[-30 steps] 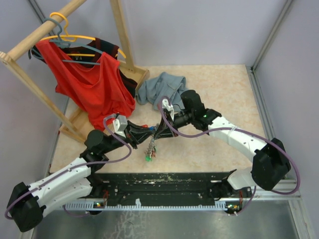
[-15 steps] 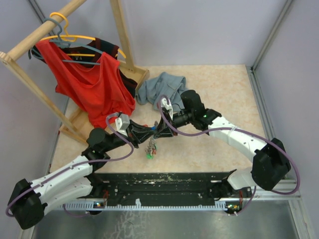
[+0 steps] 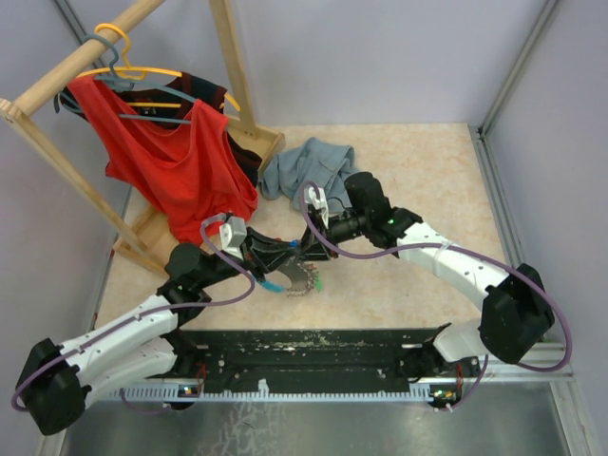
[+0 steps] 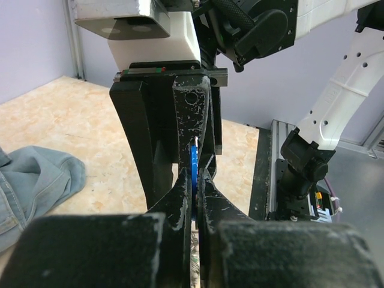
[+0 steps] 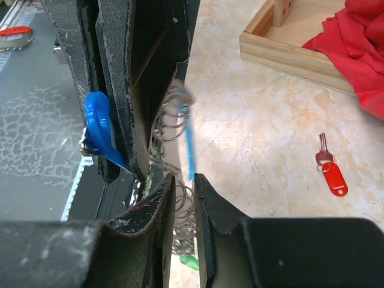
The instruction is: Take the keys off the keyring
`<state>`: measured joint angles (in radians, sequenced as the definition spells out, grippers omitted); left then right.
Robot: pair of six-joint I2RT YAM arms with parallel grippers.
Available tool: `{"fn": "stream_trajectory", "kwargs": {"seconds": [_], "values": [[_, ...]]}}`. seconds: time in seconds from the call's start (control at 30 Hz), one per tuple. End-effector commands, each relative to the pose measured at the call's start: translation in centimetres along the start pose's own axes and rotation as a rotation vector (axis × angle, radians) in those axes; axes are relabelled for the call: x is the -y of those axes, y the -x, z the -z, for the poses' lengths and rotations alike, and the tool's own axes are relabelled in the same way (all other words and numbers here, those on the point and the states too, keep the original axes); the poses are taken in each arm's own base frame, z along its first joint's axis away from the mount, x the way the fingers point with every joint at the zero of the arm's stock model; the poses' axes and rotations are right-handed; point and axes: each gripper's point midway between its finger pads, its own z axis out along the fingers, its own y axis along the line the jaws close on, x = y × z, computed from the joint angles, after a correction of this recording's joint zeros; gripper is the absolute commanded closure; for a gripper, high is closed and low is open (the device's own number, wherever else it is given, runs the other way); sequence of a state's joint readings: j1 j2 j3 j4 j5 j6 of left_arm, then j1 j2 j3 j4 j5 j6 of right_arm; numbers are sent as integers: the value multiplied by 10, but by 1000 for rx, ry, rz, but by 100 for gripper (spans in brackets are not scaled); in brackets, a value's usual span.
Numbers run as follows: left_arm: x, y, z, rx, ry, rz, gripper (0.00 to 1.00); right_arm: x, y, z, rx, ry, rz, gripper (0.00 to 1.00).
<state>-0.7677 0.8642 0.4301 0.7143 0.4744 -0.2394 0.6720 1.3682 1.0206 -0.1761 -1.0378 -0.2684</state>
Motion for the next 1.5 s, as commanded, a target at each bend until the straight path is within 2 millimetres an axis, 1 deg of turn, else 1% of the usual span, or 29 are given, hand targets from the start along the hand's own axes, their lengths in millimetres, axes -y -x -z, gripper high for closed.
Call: {"fn": "stream_trajectory", "kwargs": {"seconds": [0.0,0.13,0.3,0.57,0.83,1.0,1.07,1.13,1.27,1.47], "values": [[10,37,-7,105,-49,-43,100,-12,32,8,57,32,104,80],[10,34,-7,105,-50,-34,100,-22,36,12,68,78,134,79],[11,32,-8,104,-61,-21,100,-29,36,12,72,117,157,73],[13,33,-8,107,-71,-22,100,-31,34,13,68,129,182,70],[15,31,-8,102,-86,-17,100,-39,36,16,75,166,225,68],[16,28,-7,102,-86,0,100,-40,39,16,81,166,229,69],[16,27,-7,102,-86,5,100,-38,39,16,83,155,220,76],[16,28,-7,104,-86,6,100,-37,39,15,83,146,213,79],[16,28,-8,101,-90,8,100,-33,42,16,81,122,200,80],[15,25,-10,93,-93,12,100,-36,47,17,87,128,192,80]]}}
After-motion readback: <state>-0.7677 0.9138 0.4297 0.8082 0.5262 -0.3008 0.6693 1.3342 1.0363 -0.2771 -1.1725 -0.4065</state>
